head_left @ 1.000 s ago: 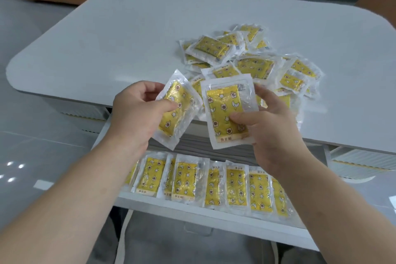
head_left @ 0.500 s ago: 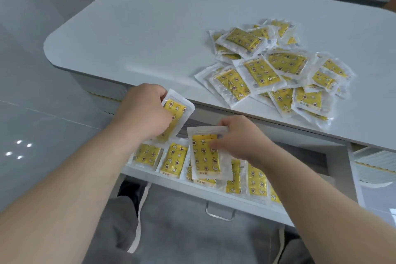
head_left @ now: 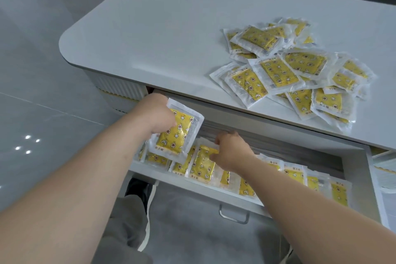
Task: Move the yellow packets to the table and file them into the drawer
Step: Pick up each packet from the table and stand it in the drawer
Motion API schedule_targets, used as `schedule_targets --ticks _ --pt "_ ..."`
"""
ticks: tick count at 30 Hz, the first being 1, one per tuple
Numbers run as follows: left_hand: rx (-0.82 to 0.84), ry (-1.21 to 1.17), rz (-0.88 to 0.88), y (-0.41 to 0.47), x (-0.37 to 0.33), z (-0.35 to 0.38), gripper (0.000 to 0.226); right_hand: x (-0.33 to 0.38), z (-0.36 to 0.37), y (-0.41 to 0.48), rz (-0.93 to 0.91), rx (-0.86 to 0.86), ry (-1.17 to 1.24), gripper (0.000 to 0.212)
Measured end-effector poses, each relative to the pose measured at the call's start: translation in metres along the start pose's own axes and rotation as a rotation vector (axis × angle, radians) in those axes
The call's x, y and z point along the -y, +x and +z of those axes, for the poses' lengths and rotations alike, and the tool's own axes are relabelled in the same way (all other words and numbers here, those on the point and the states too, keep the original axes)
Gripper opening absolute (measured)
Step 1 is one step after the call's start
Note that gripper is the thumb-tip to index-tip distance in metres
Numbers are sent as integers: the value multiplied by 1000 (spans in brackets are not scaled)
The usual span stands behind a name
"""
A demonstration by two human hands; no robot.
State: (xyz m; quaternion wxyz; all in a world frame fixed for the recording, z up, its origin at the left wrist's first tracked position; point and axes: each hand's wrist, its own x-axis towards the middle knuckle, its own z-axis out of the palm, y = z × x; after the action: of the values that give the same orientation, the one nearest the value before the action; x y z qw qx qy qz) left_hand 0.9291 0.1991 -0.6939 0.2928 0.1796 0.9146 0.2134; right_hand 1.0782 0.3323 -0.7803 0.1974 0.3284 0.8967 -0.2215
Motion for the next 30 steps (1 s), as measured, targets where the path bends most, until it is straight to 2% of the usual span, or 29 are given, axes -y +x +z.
schedule_targets --ticks 2,6,10,14,18,23,30 --pt "41 35 -32 4 -5 5 49 -4 -1 -2 -27 -64 -154 53" --pt "126 96 -108 10 -15 25 48 -6 -10 -6 -70 -98 -168 61" --pt "170 239 -152 12 -14 48 39 -8 -26 -17 -90 -146 -84 38" --pt "178 297 -197 18 -4 70 44 -16 -30 -35 -133 -117 -49 24" --pt "118 387 -121 19 -9 79 50 -23 -31 -49 -164 -96 -84 25" --pt "99 575 7 16 -9 86 55 -34 -41 -64 -172 -125 -49 16" --pt "44 763 32 0 -16 79 80 -46 -60 -78 -136 -167 -54 15"
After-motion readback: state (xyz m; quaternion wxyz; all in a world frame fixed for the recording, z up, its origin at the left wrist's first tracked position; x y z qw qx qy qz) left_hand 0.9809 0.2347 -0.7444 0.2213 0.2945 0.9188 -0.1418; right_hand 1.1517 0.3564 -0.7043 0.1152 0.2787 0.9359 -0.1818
